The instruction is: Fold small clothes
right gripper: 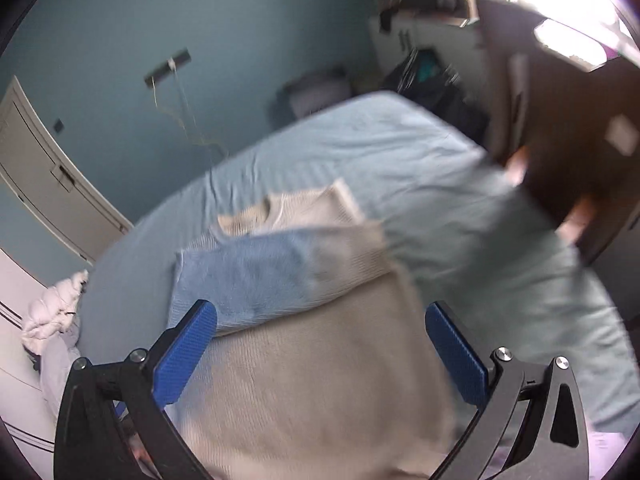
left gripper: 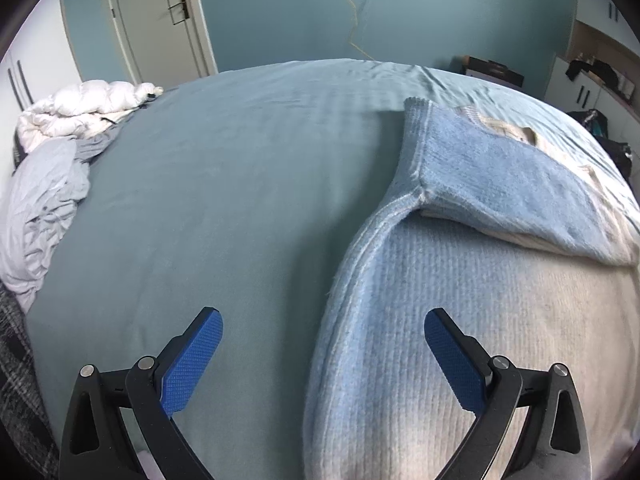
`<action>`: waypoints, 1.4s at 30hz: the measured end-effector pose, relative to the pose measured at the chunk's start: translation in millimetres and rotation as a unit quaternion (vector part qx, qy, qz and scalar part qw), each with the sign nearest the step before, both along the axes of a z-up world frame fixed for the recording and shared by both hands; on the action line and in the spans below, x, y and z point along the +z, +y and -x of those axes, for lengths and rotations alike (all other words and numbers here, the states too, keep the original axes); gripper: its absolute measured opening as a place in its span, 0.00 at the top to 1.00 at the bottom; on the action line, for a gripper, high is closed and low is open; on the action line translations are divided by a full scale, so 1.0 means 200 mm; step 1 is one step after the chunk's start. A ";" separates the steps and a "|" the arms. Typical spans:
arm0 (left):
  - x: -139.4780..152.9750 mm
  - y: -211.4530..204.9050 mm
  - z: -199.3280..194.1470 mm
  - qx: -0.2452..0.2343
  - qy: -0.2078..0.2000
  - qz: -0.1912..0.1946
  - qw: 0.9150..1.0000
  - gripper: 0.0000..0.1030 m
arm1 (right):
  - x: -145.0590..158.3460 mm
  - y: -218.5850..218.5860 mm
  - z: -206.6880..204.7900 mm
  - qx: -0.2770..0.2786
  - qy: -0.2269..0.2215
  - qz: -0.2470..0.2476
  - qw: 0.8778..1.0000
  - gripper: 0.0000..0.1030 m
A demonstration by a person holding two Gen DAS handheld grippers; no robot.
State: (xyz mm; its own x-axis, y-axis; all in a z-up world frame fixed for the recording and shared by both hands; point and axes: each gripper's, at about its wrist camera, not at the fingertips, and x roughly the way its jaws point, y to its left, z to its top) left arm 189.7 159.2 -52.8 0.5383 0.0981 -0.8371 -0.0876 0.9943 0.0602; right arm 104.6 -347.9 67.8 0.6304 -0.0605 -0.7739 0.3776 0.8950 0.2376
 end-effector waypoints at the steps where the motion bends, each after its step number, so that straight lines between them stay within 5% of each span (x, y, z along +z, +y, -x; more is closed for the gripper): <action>1: 0.00 0.00 0.01 0.001 -0.001 -0.006 1.000 0.01 | 0.07 -0.03 0.09 -0.007 -0.007 0.008 1.000 0.01; 3: 0.01 -0.02 0.03 -0.003 0.000 -0.010 1.000 0.01 | 0.17 -0.11 0.31 -0.031 -0.017 0.029 0.999 0.01; 6: 0.01 -0.05 0.07 -0.011 0.009 -0.018 1.000 0.02 | 0.03 -0.22 0.35 -0.020 0.016 0.018 1.000 0.01; 11: 0.04 -0.13 0.20 -0.017 0.046 -0.042 0.998 0.02 | -0.48 -0.37 0.38 -0.004 0.072 -0.086 0.994 0.01; 15: 0.17 -0.18 0.32 -0.037 0.052 -0.037 0.997 0.01 | -0.84 -0.47 0.36 -0.013 0.067 -0.186 0.980 0.01; 18: 0.23 -0.18 0.42 -0.053 0.068 -0.017 0.996 0.01 | -1.11 -0.50 0.37 -0.055 0.100 -0.203 0.972 0.01; 26: 0.10 -0.22 0.63 -0.085 0.113 -0.006 0.990 0.01 | -1.15 -0.43 0.35 -0.013 0.142 -0.186 0.972 0.01; 33: -0.15 -0.21 0.59 -0.095 0.195 0.081 0.973 0.01 | -1.22 -0.46 0.36 -0.022 0.165 -0.193 0.967 0.01; 42: -0.30 -0.12 0.52 -0.082 0.227 0.190 0.952 0.02 | -1.23 -0.42 0.33 -0.021 0.192 -0.164 0.967 0.01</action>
State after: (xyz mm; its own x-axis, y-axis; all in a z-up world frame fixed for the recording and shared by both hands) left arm 84.9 134.9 -113.0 0.0949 -0.3113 -0.9456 0.0197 0.9502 -0.3109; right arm 37.7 -431.6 -178.3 0.2955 0.2079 -0.9325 0.5292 0.7770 0.3409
